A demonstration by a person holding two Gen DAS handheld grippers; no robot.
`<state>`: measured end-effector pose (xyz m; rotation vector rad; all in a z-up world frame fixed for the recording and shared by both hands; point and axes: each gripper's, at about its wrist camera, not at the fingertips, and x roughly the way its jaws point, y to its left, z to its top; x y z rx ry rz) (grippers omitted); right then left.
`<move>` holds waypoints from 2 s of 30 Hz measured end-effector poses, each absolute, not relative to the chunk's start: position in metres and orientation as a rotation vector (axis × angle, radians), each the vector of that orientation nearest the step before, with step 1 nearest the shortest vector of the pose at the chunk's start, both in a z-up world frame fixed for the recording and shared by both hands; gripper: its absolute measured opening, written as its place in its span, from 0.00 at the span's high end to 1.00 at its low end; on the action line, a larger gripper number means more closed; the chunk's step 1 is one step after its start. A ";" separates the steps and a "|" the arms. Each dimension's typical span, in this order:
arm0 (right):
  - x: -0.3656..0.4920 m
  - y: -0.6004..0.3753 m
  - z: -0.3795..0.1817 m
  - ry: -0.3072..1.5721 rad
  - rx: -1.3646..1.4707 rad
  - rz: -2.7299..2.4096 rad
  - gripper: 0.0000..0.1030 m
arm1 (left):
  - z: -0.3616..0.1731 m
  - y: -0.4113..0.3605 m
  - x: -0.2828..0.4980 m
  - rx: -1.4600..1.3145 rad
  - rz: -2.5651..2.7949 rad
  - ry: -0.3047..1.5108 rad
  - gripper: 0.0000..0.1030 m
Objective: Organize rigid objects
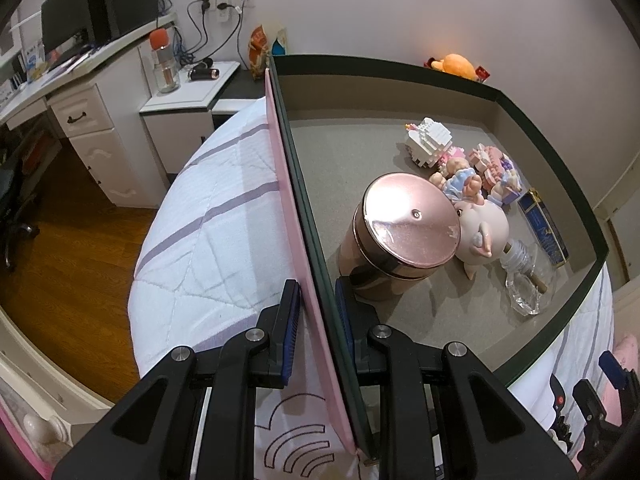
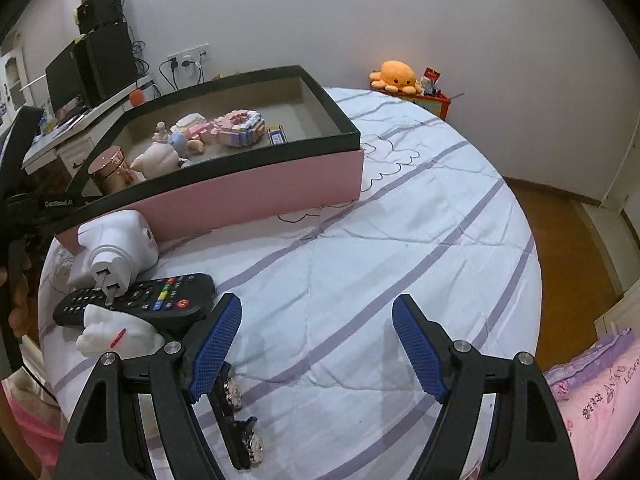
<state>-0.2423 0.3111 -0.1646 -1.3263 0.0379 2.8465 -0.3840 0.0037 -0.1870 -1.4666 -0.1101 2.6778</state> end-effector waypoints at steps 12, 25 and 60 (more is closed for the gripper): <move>-0.214 0.320 -0.165 0.039 -1.364 2.900 0.23 | -0.186 0.007 -0.370 -1.492 2.693 -0.112 0.82; -0.226 0.317 -0.181 0.085 -1.359 2.921 0.53 | -0.186 0.005 -0.366 -1.497 2.699 -0.113 0.82; -0.247 0.335 -0.175 0.163 -1.188 2.819 0.84 | -0.185 0.004 -0.368 -1.503 2.688 -0.121 0.82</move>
